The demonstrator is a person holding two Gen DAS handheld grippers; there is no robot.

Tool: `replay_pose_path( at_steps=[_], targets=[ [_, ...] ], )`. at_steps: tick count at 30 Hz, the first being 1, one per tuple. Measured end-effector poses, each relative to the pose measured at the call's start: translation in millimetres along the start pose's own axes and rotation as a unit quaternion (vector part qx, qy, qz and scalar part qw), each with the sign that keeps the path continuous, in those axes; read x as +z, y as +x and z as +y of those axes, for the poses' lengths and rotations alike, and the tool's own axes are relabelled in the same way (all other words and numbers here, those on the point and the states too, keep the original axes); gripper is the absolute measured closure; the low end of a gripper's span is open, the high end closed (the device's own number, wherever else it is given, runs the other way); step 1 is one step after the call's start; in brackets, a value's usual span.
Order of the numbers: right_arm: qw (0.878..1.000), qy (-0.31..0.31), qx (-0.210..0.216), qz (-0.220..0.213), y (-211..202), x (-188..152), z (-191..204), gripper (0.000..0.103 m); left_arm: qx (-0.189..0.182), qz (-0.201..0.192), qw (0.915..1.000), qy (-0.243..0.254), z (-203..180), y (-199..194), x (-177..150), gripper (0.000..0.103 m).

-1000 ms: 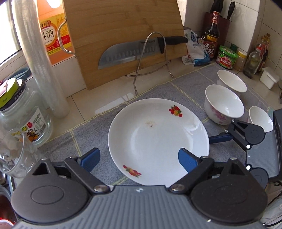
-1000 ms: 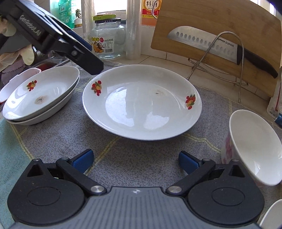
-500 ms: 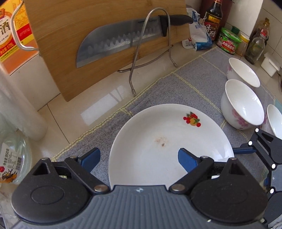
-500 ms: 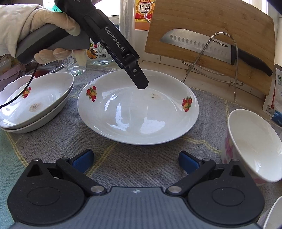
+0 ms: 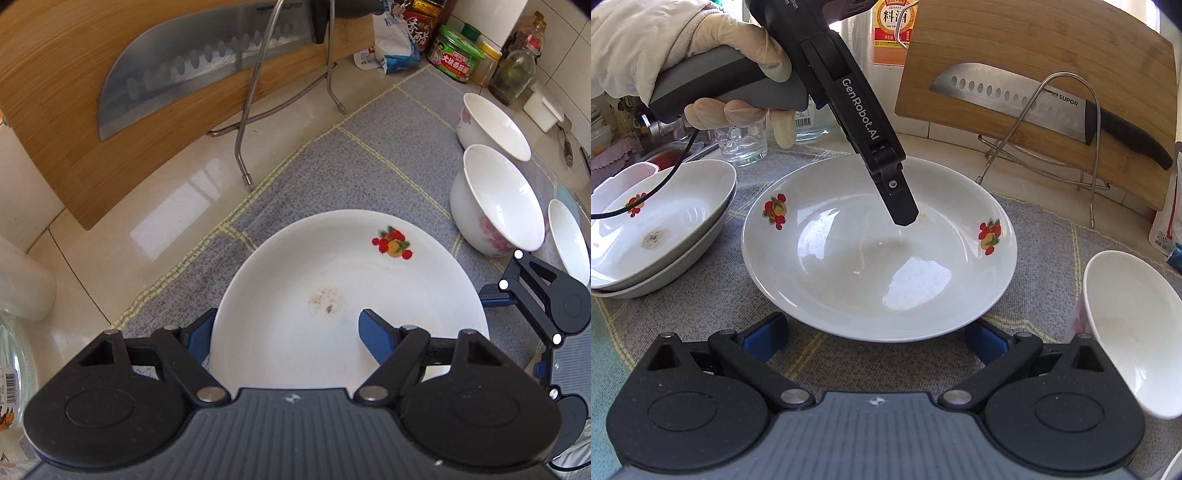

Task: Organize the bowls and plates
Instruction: 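Grasp the rim of the white fruit-pattern plate with the left gripper, then lift the fruit-pattern plate with the left gripper and carry it over the stack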

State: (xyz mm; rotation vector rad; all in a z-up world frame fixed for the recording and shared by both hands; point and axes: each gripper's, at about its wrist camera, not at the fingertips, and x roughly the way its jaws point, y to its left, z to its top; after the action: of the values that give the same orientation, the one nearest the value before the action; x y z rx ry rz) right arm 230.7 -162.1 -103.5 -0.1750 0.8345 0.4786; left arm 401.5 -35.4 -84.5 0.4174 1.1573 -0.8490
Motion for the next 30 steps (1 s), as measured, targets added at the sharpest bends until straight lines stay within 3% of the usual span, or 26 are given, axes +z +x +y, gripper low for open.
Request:
replay_pose_path(
  at_steps=[18, 30],
  targets=[
    [1.000, 0.007, -0.004, 0.006, 5, 9, -2, 0.000, -0.030, 0.043, 0.9986, 0.007, 7, 0, 7, 0.024],
    [1.000, -0.003, 0.005, 0.014, -11, 13, 0, 0.000, -0.042, 0.031, 0.9986, -0.008, 1, -17, -3, 0.024]
  ],
)
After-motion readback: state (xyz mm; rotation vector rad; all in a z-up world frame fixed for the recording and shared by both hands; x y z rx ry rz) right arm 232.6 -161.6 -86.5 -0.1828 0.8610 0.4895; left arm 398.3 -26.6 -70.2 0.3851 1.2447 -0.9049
